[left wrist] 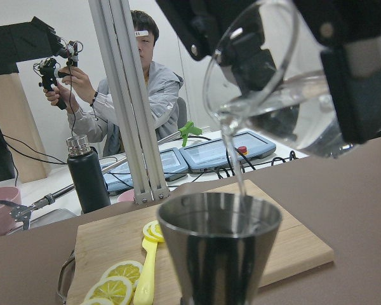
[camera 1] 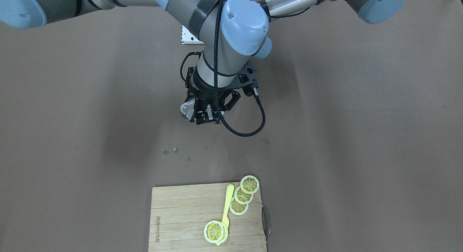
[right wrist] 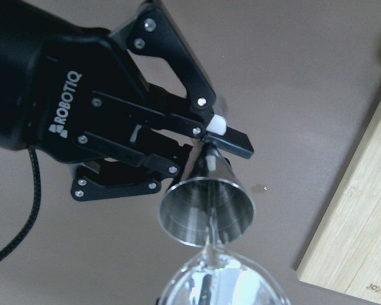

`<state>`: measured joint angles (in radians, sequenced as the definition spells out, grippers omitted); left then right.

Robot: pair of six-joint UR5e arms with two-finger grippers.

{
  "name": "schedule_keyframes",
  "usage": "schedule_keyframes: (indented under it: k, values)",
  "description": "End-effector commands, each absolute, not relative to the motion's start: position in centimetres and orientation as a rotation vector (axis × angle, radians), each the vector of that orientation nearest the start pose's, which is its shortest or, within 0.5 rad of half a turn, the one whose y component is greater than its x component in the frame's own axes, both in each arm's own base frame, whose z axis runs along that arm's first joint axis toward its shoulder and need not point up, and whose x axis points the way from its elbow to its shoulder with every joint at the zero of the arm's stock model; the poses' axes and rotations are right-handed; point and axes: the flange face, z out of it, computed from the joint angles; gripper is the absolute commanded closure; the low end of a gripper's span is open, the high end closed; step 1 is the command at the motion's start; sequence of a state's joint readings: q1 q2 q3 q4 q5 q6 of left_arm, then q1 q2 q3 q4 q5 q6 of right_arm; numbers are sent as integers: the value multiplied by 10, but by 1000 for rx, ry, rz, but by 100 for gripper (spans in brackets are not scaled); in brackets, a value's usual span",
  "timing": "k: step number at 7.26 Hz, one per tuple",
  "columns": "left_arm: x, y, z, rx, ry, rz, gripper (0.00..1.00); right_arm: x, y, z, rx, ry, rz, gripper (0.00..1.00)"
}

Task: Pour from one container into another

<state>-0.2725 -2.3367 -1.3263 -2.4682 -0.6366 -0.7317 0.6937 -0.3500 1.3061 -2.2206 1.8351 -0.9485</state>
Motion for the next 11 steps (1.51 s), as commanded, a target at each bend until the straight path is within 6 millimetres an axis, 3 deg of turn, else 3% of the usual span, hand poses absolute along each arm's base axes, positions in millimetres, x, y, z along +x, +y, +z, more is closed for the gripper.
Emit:
schedule_keyframes:
  k: [1, 6, 8, 9, 11]
  values:
    - [625, -396, 185, 1313, 690, -201, 100, -510, -561, 49, 352, -283, -1852, 100]
    - [626, -395, 184, 1313, 692, -201, 100, -482, -562, 50, 467, -306, -1878, 100]
    - [626, -395, 184, 1313, 692, -201, 100, -470, -551, 57, 557, -314, -1874, 100]
    - [626, -395, 184, 1313, 692, -201, 100, -459, -548, 59, 604, -323, -1865, 100]
    - [626, -395, 184, 1313, 692, -201, 100, -422, -564, 55, 702, -374, -1814, 100]
